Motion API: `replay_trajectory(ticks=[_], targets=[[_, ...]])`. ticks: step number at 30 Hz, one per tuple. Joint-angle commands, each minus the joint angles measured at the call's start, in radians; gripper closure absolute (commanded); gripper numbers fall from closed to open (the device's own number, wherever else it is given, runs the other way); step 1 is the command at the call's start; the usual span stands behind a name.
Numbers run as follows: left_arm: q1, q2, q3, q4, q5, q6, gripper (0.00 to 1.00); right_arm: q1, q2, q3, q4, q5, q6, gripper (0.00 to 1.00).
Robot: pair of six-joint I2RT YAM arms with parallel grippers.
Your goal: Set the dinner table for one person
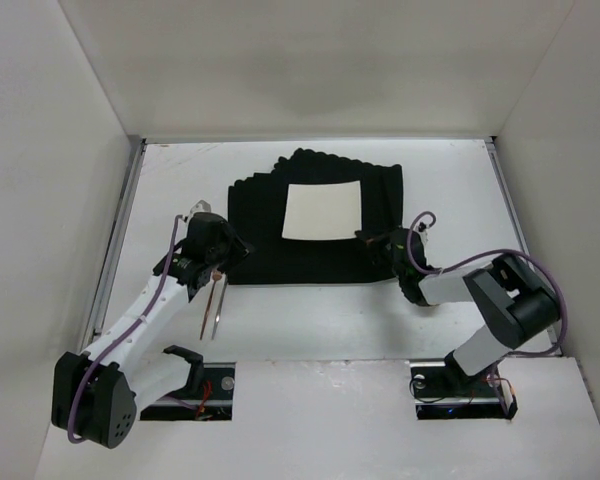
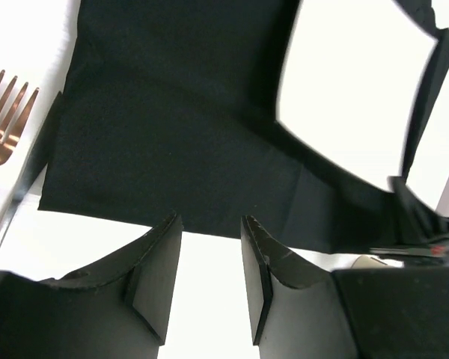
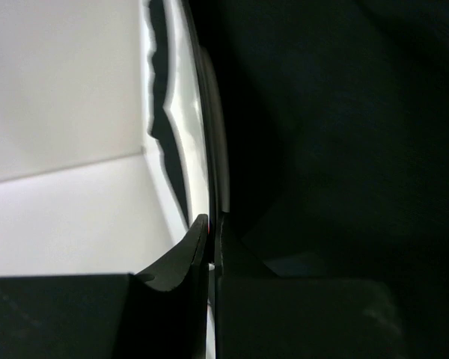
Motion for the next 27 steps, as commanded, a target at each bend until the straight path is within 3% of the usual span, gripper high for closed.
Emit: replay_trajectory(ticks=[1, 10, 18, 23, 27], targets=[[-0.011, -0.012, -0.011, -0.031, 0.034, 0.01, 0.65, 0.043, 0.033, -0.001, 0.361, -0.006, 0.074, 1.0], [-0.022, -0.006, -0.021, -0.003, 0.029, 0.005, 0.65, 0.0, 0.144, -0.017, 0.312, -0.113, 0.105, 0.92], [-0.033, -0.003, -0.038, 0.024, 0.028, -0.006, 0.65, -0.051, 0.072, 0.1, 0.019, -0.257, -0.037, 1.0], [-0.027, -0.005, -0.051, 0.034, 0.028, -0.006, 0.65, -0.054, 0.104, 0.114, 0.051, -0.381, -0.106, 1.0], [-0.022, -0.005, -0.064, 0.041, 0.028, -0.006, 0.65, -0.055, 0.125, 0.062, 0.071, -0.339, -0.067, 1.0]])
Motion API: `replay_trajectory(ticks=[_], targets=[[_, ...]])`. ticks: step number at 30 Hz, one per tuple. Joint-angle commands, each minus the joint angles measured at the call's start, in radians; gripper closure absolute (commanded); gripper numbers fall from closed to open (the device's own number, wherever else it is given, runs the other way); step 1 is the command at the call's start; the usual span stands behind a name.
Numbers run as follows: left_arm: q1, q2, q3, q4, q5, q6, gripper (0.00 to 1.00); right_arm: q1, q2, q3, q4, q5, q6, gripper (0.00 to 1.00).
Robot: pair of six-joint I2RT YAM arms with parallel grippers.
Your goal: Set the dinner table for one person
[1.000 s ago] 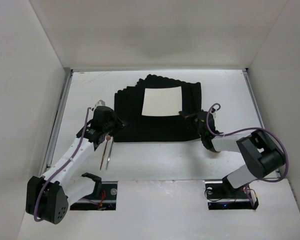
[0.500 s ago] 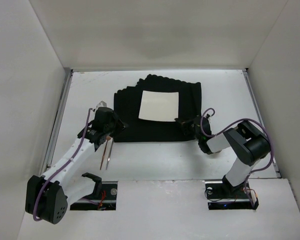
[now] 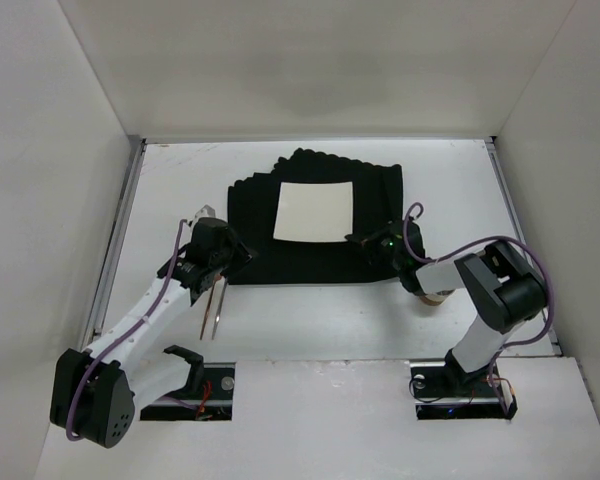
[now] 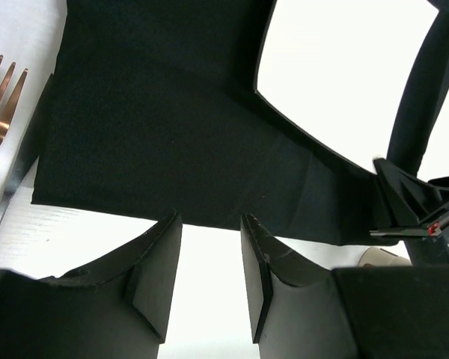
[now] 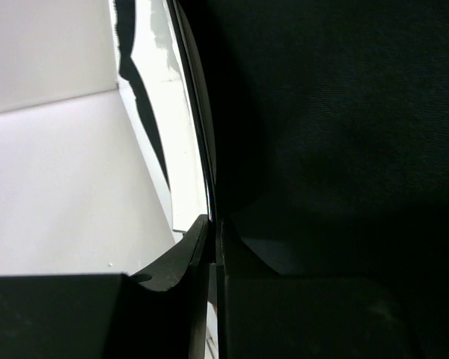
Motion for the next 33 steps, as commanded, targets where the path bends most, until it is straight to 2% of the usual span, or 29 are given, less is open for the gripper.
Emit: replay_trajectory(ticks=[1, 6, 11, 17, 24, 28, 33], targets=[[0.004, -0.006, -0.024, 0.013, 0.032, -0.003, 0.65, -0.001, 0.01, -0.02, 0.089, -0.038, 0.012, 1.0], [0.003, -0.009, -0.029, 0.013, 0.028, -0.003, 0.65, -0.018, 0.047, -0.028, 0.096, -0.05, 0.013, 1.0], [-0.009, -0.01, -0.037, 0.017, 0.018, -0.005, 0.65, -0.066, 0.045, -0.006, 0.012, -0.081, 0.003, 0.96], [-0.011, -0.015, -0.044, 0.022, 0.011, -0.008, 0.65, -0.066, 0.016, 0.066, -0.175, -0.055, -0.068, 0.79], [-0.005, -0.03, -0.046, 0.022, 0.006, -0.008, 0.65, -0.058, -0.106, 0.089, -0.347, 0.058, -0.126, 0.42], [-0.005, -0.027, -0.027, 0.023, 0.006, -0.005, 0.65, -0.029, -0.218, 0.167, -0.53, 0.118, -0.218, 0.32], [-0.003, -0.029, 0.025, 0.017, -0.011, 0.018, 0.65, 0.058, -0.367, 0.251, -0.822, 0.249, -0.316, 0.29]])
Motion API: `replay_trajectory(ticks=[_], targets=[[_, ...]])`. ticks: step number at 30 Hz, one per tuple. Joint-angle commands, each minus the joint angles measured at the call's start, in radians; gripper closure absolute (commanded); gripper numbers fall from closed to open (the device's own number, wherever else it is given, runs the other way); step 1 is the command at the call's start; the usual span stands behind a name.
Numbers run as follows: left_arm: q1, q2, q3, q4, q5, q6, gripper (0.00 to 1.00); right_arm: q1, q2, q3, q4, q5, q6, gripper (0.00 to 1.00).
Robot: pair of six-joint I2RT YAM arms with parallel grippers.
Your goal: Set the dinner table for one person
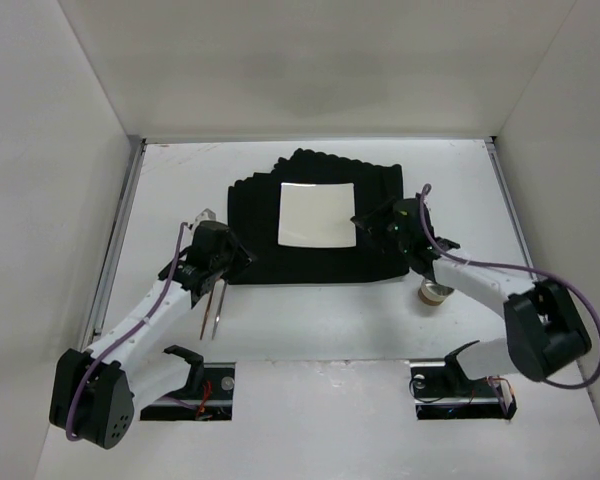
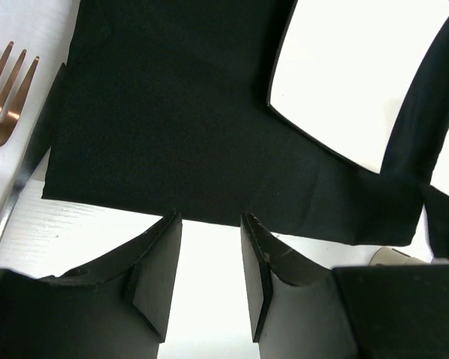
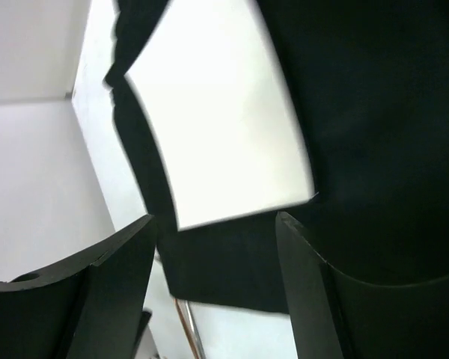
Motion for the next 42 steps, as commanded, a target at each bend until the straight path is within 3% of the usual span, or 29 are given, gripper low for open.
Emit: replay_trajectory(ticks=[1, 4, 6, 8, 10, 13, 16, 20, 25, 36, 42], targets=[[0.004, -0.02, 0.072, -0.001, -0.007, 0.028, 0.66, 0.065, -0.11, 0.065, -0.251, 0.125, -0.105, 0.29], [-0.004, -0.005, 0.112, -0.02, -0.023, 0.06, 0.78, 0.111, -0.228, 0.068, -0.412, 0.151, -0.131, 0.3], [-0.019, 0.004, 0.135, -0.036, -0.036, 0.077, 0.86, 0.129, -0.349, 0.072, -0.533, 0.17, -0.16, 0.48], [-0.048, 0.011, 0.149, -0.039, -0.06, 0.089, 0.89, 0.129, -0.493, 0.101, -0.72, 0.225, -0.182, 0.82], [-0.085, 0.02, 0.155, -0.037, -0.086, 0.097, 0.89, 0.075, -0.597, 0.141, -0.911, 0.275, -0.208, 0.91], [-0.134, 0.034, 0.152, -0.025, -0.108, 0.095, 0.88, -0.065, -0.681, 0.177, -1.15, 0.315, -0.27, 0.9], [-0.162, 0.046, 0.14, -0.013, -0.109, 0.095, 0.85, -0.206, -0.717, 0.131, -1.259, 0.339, -0.332, 0.71], [-0.162, 0.034, 0.112, -0.008, -0.1, 0.085, 0.82, -0.3, -0.759, 0.074, -1.244, 0.348, -0.357, 0.54], [-0.164, 0.028, 0.098, 0.004, -0.088, 0.081, 0.81, -0.331, -0.656, 0.059, -1.183, 0.317, -0.387, 0.52], [-0.174, 0.017, 0.071, 0.025, -0.074, 0.068, 0.79, -0.388, -0.529, -0.037, -0.951, 0.224, -0.401, 0.64], [-0.171, 0.018, 0.069, 0.033, -0.071, 0.065, 0.79, -0.404, -0.526, -0.038, -0.934, 0.254, -0.389, 0.94]])
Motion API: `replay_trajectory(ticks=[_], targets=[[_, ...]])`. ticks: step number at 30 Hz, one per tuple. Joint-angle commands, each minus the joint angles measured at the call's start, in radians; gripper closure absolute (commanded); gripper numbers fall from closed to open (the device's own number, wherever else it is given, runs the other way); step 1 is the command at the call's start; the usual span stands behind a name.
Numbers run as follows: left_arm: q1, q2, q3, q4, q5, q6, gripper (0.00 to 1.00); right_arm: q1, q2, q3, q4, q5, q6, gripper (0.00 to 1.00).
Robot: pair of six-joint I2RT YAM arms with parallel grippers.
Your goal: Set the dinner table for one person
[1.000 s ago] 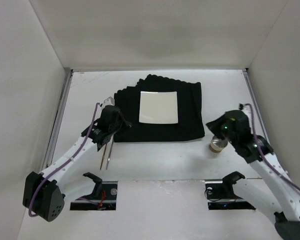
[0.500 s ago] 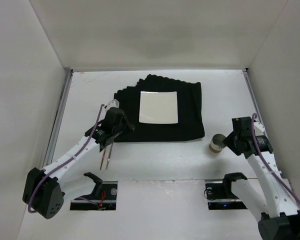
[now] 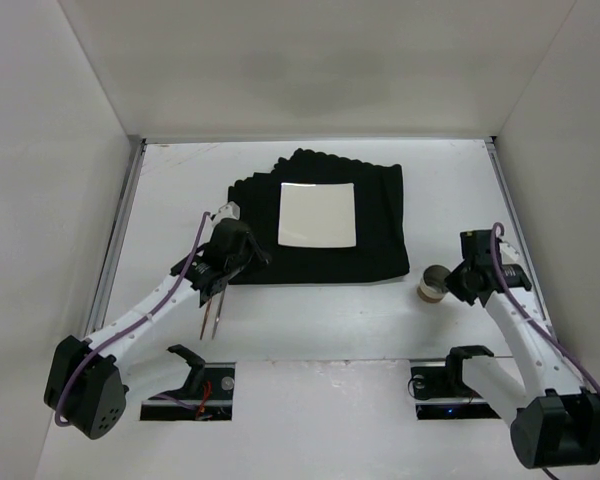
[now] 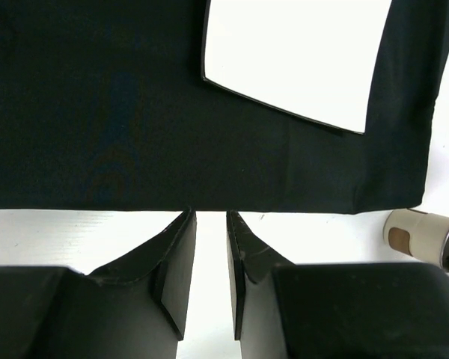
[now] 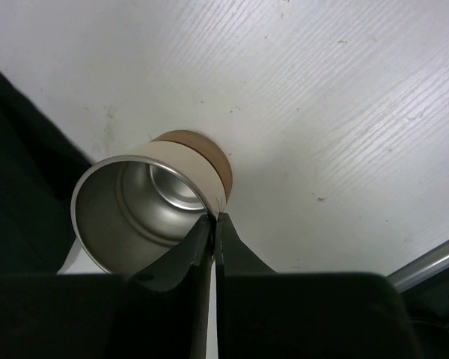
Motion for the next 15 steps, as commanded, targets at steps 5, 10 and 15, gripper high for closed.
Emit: replay_trajectory(ticks=[5, 10, 15], targets=[[0.01, -0.023, -0.011, 0.027, 0.015, -0.008, 0.79, -0.039, -0.06, 0.137, -0.004, 0.071, -0.035, 0.99], [0.016, -0.001, 0.002, 0.037, 0.026, -0.008, 0.79, 0.058, 0.065, 0.35, 0.052, 0.043, -0.041, 0.99], [0.017, -0.001, 0.01, 0.027, 0.03, -0.004, 0.79, 0.199, 0.329, 0.551, 0.225, -0.011, -0.037, 0.98]])
